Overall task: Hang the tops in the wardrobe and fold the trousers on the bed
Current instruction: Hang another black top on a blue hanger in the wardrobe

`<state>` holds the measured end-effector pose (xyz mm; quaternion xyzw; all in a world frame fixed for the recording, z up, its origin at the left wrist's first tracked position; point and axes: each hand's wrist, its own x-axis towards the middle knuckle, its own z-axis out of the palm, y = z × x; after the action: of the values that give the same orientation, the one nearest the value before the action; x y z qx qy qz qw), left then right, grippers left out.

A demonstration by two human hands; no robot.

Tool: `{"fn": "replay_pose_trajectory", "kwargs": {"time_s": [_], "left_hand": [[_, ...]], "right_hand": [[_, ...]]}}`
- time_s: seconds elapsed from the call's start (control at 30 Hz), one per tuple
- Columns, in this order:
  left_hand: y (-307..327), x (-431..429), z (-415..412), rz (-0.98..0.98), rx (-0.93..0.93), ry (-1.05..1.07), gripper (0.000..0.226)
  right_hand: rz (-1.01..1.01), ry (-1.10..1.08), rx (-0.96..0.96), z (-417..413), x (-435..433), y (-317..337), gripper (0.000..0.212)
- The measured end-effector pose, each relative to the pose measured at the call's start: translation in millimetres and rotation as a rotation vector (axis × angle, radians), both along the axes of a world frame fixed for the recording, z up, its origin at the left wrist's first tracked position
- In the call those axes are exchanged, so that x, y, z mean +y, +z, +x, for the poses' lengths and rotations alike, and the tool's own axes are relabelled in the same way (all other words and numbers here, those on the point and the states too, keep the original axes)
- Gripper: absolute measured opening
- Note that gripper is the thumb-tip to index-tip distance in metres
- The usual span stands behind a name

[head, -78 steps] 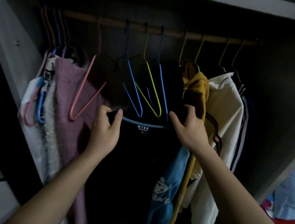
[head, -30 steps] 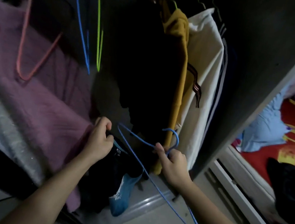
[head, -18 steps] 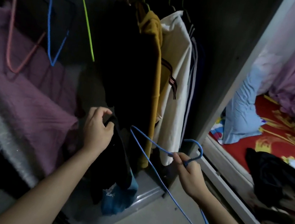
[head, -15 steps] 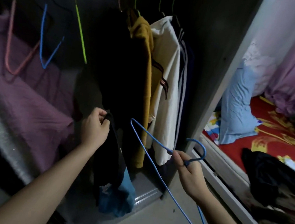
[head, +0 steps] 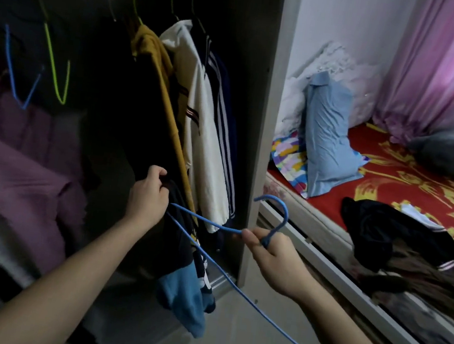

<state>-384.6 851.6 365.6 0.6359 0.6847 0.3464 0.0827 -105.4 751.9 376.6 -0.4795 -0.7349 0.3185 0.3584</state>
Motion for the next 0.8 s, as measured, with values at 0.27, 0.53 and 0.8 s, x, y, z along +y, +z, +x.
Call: {"fn": "replay_pose_trajectory", "kwargs": {"time_s": [0.27,0.53,0.8], "left_hand": [[17,-6,8,-0.113,-0.156,-0.031,0.021],[20,21,1,-0.167,-0.182,-0.156,0.013],[48,25,41,-0.016,-0.007,-0.28,0.018]], "right_hand": [[-0.069,-0.063,-0.035,15,-5,5,0.031],[-0.075,-0.144,-0.007,6,-12,8,0.029],[-0.143,-0.145,-0.04,-30,18,16,0.031]]}}
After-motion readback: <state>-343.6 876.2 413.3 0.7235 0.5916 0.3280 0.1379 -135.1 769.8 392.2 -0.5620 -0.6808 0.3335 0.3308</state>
